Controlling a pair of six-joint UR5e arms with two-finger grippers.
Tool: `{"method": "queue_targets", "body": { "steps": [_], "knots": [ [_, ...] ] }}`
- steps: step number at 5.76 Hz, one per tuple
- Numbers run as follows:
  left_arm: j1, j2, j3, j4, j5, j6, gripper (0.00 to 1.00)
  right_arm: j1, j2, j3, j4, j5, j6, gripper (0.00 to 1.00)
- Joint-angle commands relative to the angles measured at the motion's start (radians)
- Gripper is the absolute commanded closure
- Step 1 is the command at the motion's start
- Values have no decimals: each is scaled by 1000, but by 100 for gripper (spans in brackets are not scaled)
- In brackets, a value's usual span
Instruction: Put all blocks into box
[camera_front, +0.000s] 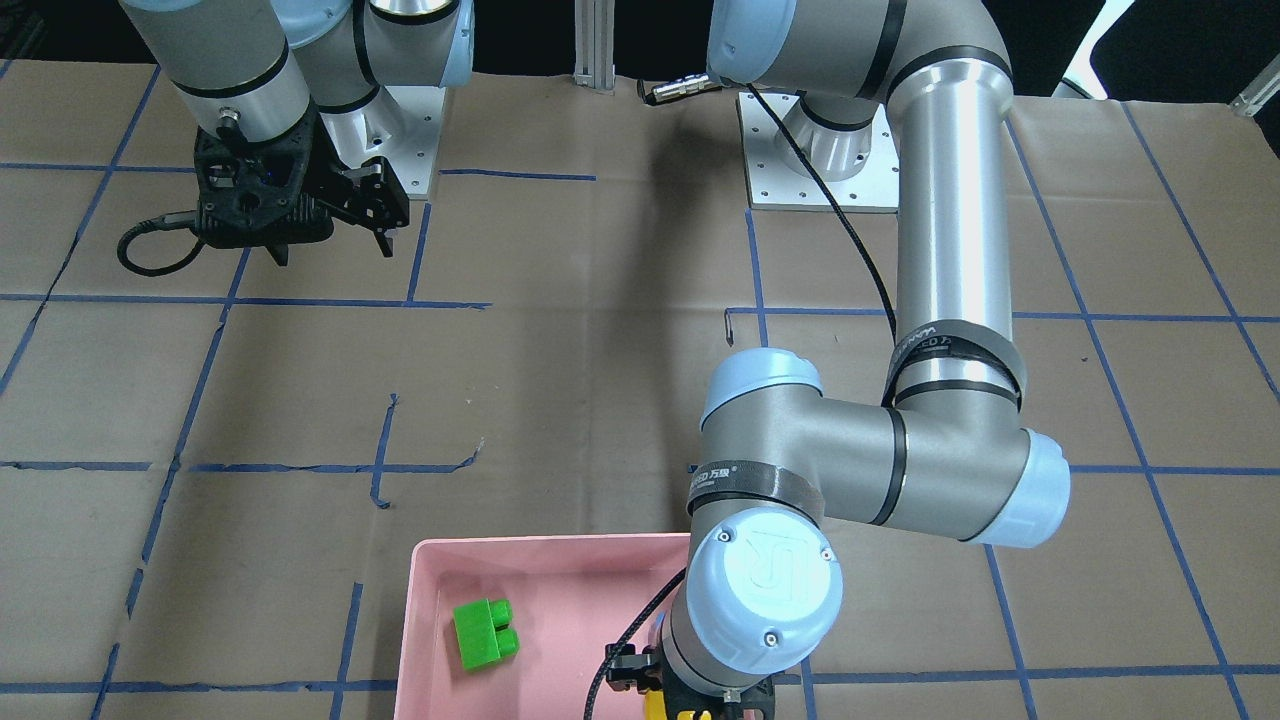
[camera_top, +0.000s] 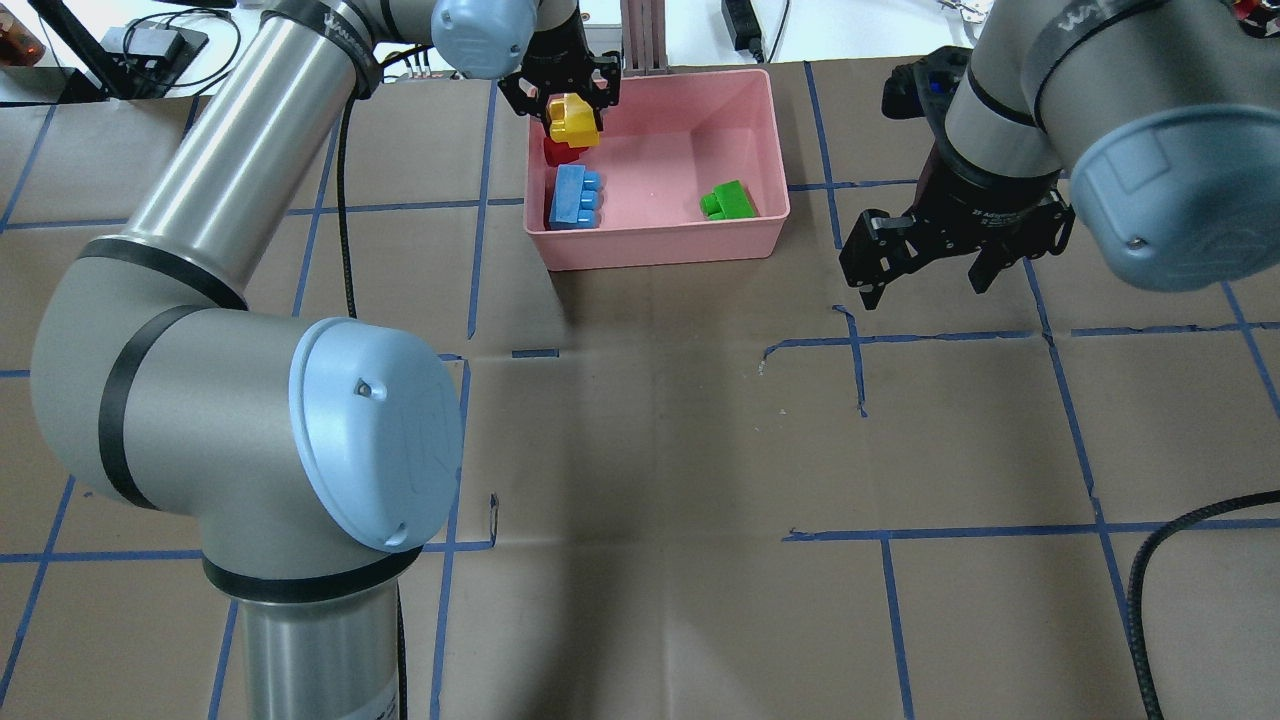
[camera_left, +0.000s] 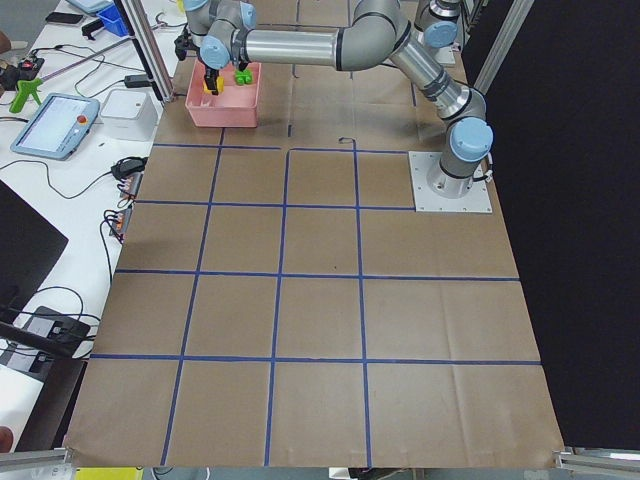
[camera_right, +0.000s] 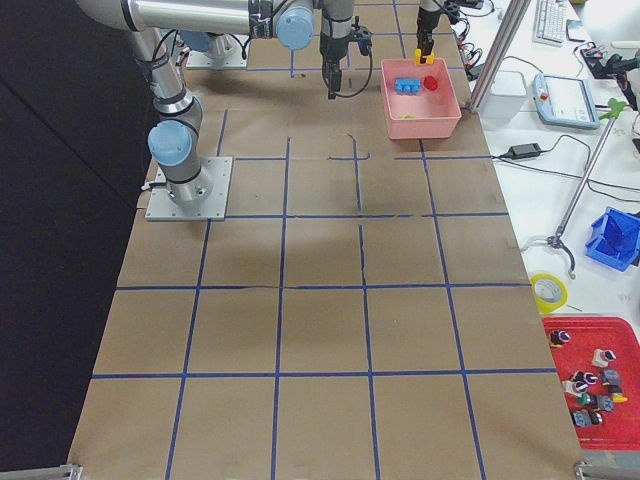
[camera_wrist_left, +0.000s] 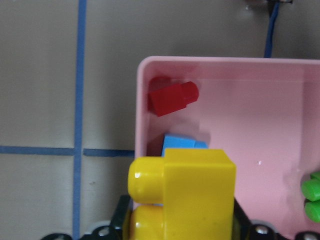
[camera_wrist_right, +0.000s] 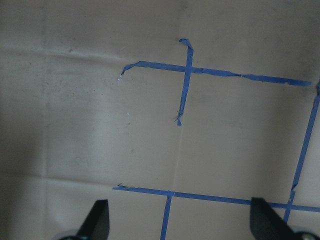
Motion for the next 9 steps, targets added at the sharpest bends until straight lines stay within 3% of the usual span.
{"method": "queue_targets", "body": {
  "steps": [1,2,5,7,8,9],
  "knots": [
    [-11,-3,-15,87,6,-3,3,1,0,-102,117,2,0,0],
    [-8,31,-14,80,48,-3,1,1,6,-163,191,4,0,0],
    [110,297,-87,-157,79,70,1,3,17,-136,200,7,0,0],
    [171,553,-333,-350,84,87,1,1,-18,-78,198,7,1,0],
    [173,657,-523,-345,75,83,1,1,-44,-73,203,8,0,0],
    [167,782,-681,-251,61,86,1,0,-43,-43,183,8,0,0]
  ]
}}
